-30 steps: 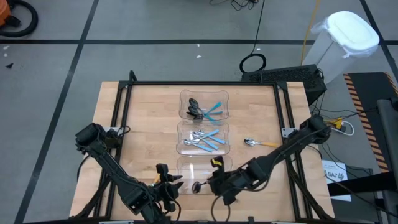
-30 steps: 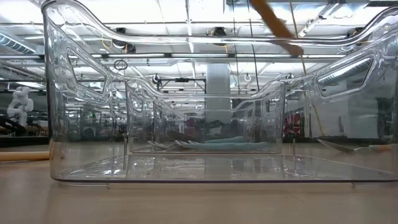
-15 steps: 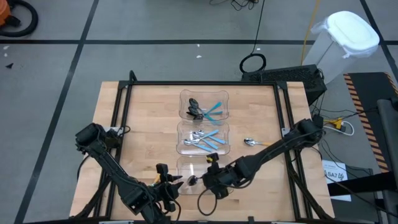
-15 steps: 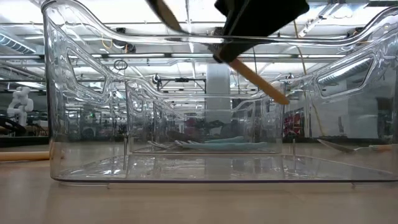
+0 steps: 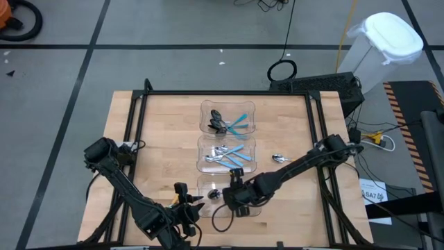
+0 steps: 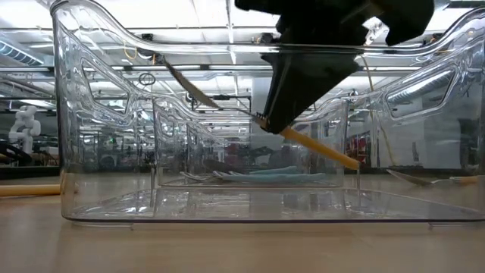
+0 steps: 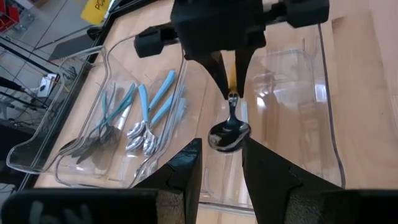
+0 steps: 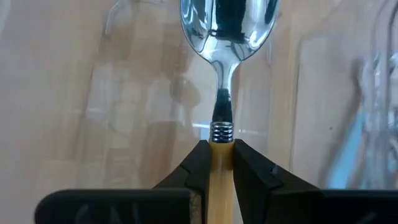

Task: Sort silverware by color (type)
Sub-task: Put the yellow spoon into the bottom transparent bin

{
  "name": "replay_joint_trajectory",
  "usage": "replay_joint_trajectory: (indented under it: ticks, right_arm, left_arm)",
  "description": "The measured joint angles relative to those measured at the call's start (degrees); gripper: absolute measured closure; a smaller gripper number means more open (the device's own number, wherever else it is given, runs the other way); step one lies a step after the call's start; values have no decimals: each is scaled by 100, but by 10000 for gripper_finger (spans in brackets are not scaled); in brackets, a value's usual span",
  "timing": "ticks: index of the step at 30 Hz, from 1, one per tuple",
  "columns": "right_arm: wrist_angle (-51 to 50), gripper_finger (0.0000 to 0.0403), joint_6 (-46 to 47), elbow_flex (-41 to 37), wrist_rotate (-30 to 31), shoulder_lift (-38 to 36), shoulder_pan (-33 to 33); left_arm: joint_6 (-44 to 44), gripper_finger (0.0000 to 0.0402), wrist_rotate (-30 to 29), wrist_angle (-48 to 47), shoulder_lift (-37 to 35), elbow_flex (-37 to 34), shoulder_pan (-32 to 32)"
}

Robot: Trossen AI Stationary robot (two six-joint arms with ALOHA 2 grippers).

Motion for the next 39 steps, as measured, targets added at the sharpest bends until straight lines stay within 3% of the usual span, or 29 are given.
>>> replay_joint_trajectory:
  ticks: [13,21,30,39]
  right_arm:
    - [-42,361,701,0,-134,47,-73]
    - [-44,337,688,0,-128,310,-75]
    - [-46,336,703,-2,-108,324,-75]
    - [-38,300,731,-2,144,324,-75]
  left_arm:
    - [-27,286,-2,-3,0,0,0]
    - [-48,286,-2,-3,0,0,0]
    - [-74,286,-1,-9,0,0,0]
    - [-89,286,-2,-11,0,0,0]
